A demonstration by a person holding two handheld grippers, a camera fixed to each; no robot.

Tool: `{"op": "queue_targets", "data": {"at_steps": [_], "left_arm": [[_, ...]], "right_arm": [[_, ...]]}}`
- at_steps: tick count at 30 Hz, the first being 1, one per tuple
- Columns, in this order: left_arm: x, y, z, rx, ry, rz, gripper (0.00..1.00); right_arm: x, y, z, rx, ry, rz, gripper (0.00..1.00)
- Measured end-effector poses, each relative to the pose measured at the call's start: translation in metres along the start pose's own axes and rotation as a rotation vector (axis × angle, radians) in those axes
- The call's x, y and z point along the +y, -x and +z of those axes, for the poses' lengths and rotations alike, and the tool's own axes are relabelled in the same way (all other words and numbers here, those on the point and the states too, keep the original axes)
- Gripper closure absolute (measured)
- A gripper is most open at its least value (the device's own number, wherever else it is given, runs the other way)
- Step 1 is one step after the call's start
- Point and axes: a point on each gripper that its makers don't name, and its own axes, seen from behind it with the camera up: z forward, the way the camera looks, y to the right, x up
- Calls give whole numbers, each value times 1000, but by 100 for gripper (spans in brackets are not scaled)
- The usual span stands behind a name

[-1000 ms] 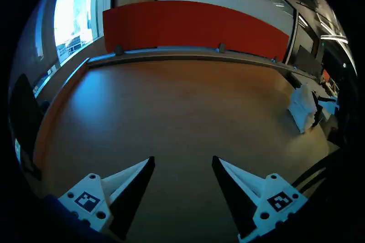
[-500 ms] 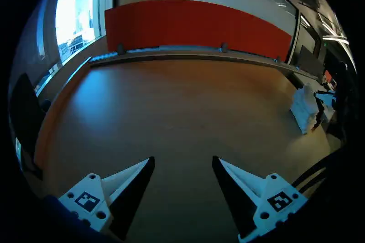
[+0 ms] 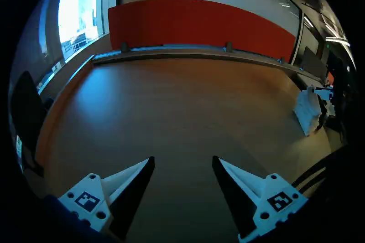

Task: Fold towel

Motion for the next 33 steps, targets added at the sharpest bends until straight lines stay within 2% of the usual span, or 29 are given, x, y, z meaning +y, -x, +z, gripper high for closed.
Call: {"op": "queue_targets", "data": {"at_steps": [9,18,24,33], "left_arm": [[-1,3,-2,-8,-12,-3,7],[-3,6,-4,-11,-22,-12,7],[-5,6,-5,-11,-24,-15,7],[-5,5,-3,-7,-18,-17,7]], "right_arm": [[8,17,24,-52,3,-4,0],[12,31,38,-100,3,-14,0],[11,30,36,-100,1,-17,0],[7,19,16,-60,2,-16,0]]}}
